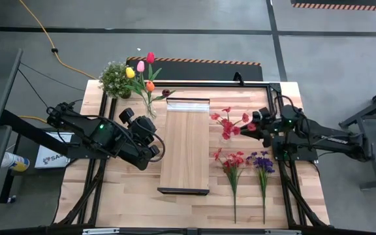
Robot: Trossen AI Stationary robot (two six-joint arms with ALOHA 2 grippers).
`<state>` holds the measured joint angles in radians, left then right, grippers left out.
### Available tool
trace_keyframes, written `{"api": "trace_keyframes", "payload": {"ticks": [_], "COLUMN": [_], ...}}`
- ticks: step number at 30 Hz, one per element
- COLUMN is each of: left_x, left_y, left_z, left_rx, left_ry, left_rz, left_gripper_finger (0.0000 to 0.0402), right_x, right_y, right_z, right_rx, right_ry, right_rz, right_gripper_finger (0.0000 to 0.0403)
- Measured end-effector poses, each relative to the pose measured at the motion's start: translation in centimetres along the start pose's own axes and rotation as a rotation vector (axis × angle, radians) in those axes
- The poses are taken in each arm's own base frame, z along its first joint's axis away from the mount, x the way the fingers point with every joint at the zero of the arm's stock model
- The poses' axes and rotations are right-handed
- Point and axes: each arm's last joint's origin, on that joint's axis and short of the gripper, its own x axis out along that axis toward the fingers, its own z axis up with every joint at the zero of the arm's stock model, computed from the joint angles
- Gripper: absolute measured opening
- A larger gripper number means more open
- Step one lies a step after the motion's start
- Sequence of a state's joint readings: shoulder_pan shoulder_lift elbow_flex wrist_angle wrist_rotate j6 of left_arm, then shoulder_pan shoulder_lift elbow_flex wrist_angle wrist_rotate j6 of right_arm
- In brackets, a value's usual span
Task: Pick and place flowers into a vace then onto a shelf
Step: Put the top red flowers into the right vase, then put the purple flowers into the right vase
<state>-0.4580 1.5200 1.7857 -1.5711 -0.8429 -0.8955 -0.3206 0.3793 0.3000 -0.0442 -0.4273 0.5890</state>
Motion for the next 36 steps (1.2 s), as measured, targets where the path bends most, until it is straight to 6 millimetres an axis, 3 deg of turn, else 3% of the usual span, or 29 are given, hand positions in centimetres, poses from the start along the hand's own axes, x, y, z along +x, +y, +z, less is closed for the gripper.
{"api": "trace_keyframes", "payload": {"ticks": [8,36], "left_x": [0.0,0.0], "left_y": [0.0,0.0], "left_z": [0.0,0.0], "left_rx": [0.0,0.0], "left_ry": [0.0,0.0], "left_rz": [0.0,0.0], "left_gripper_finger": [0.0152,0.0152], "right_x": [-1.3,-4.1], "right_y": [1.0,2.9], "right_z": [0.2,1.1], "right_rx": [0.007,-0.097], "right_ry": [-0.043,-0.296], "right_rz": [0.097,0.186], "right_gripper_finger": [0.0114,0.0114]}}
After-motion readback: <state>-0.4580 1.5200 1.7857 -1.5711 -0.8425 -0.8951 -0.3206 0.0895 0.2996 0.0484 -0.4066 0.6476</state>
